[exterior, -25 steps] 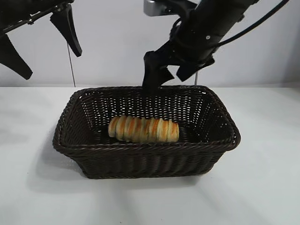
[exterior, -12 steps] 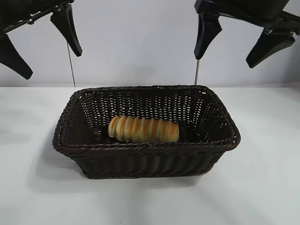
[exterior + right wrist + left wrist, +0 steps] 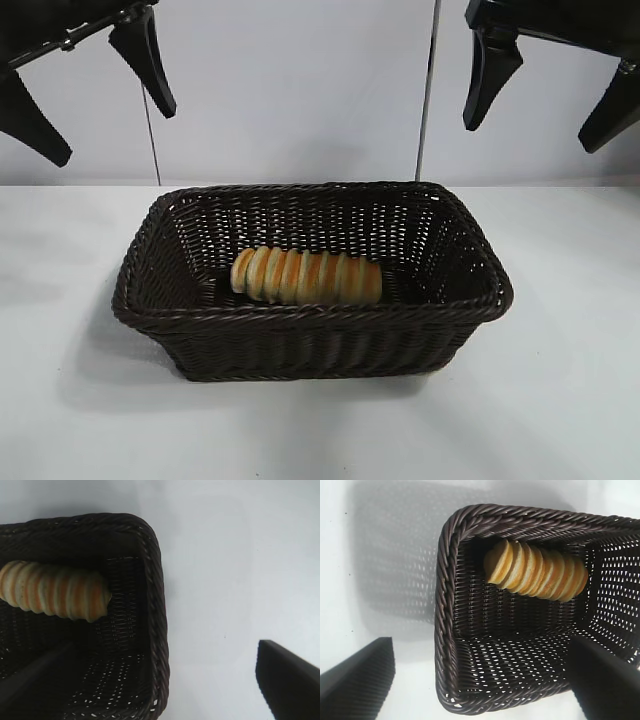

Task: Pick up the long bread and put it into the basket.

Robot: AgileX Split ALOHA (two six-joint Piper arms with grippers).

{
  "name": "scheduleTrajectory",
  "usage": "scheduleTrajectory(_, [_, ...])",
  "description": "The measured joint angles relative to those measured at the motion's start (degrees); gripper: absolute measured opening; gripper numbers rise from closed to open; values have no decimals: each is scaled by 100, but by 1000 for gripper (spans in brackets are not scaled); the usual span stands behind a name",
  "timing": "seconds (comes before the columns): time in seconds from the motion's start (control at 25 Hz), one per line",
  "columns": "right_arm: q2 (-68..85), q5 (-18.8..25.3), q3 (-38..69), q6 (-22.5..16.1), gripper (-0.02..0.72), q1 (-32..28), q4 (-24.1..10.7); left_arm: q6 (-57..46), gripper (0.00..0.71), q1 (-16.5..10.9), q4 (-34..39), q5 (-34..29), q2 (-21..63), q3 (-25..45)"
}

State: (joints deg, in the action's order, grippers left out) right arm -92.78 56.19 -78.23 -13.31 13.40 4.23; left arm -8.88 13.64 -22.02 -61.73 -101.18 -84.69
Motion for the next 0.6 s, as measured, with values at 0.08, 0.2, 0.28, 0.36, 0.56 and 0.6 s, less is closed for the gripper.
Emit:
scheduleTrajectory(0.08, [0, 0, 0, -13, 694, 0, 0, 0, 669, 0, 0, 0, 0, 0])
scheduleTrajectory(0.2, [0, 0, 0, -13, 694, 0, 0, 0, 669, 0, 0, 0, 0, 0])
scheduleTrajectory(0.28, [0, 0, 0, -41, 694, 0, 0, 0, 669, 0, 0, 0, 0, 0])
scheduleTrajectory(0.36, [0, 0, 0, -112, 694, 0, 0, 0, 669, 0, 0, 0, 0, 0])
scheduleTrajectory(0.56, [0, 0, 0, -271, 694, 0, 97, 0, 669, 0, 0, 6, 0, 0])
scheduleTrajectory(0.6, [0, 0, 0, -310, 694, 0, 111, 0, 669, 0, 0, 6, 0, 0])
